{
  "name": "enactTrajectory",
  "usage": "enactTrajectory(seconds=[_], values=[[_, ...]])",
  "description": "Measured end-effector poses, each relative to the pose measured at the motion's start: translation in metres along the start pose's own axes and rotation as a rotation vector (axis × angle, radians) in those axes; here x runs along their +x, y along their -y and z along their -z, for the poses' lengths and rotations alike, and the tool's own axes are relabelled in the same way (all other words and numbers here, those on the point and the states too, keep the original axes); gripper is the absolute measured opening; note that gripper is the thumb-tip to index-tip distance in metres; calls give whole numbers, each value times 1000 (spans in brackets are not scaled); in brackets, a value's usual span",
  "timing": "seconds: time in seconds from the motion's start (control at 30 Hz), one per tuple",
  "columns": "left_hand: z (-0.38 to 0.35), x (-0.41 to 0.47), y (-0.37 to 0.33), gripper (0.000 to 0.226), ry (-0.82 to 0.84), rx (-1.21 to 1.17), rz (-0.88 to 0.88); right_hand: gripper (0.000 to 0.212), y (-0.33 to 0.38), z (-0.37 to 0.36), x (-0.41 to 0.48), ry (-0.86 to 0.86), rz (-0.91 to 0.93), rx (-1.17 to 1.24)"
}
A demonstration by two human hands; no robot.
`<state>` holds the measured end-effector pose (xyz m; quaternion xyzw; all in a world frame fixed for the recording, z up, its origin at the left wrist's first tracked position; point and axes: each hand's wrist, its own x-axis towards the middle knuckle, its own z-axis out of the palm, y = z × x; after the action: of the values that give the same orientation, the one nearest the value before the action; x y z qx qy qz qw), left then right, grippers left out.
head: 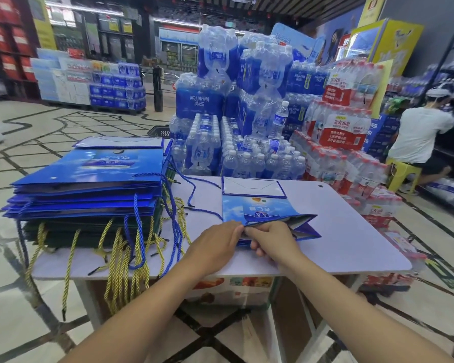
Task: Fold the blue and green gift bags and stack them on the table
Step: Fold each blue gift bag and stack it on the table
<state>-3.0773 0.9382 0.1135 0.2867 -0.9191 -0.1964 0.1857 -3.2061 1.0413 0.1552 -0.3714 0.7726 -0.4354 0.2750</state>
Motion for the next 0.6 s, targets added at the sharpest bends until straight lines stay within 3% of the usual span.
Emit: enactTrajectory(seconds=[0.17,0.4,0.5,0.6], values=[[-2,1,2,41,19,13,0,17,-1,0,5,66,-163,163],[-1,1,1,40,31,18,27,9,6,10,-1,262,-306,67],[-1,1,0,44,88,36,3,19,15,21,-4,250,-204,-61],[-1,-1,-1,46,83,23,-29,29,20,37,10,61,94,-240]])
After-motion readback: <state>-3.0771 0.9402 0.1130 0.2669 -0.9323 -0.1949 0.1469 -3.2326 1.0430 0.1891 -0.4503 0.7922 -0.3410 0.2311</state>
